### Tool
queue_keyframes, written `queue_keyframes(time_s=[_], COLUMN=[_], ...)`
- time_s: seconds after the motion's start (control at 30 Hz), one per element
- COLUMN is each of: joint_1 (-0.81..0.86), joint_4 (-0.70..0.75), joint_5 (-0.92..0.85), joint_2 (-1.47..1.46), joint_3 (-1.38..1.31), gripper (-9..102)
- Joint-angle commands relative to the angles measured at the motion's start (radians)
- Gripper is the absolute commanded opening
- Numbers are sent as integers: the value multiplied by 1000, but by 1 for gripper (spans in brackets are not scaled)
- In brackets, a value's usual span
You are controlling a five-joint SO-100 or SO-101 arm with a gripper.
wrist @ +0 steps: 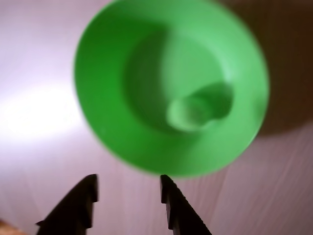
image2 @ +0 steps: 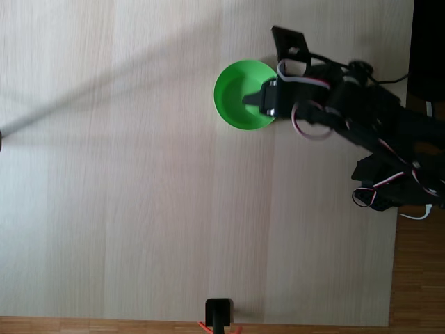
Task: Grasp a green pompom and put it in the green bowl.
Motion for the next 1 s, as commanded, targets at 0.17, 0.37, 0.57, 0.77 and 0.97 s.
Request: queue_keyframes(time_s=[0.17,0.37,0.57,0.77,0.97], joint_1=[-287,-377,-391,-393,-403], joint_4=[92,97,-8,-133,-193], joint_5=[74,196,295,299,295], joint_2=[373,597,845,1075,1246], joint_3=[106,325,614,954,1190], gripper=[5,-1,0,0,0])
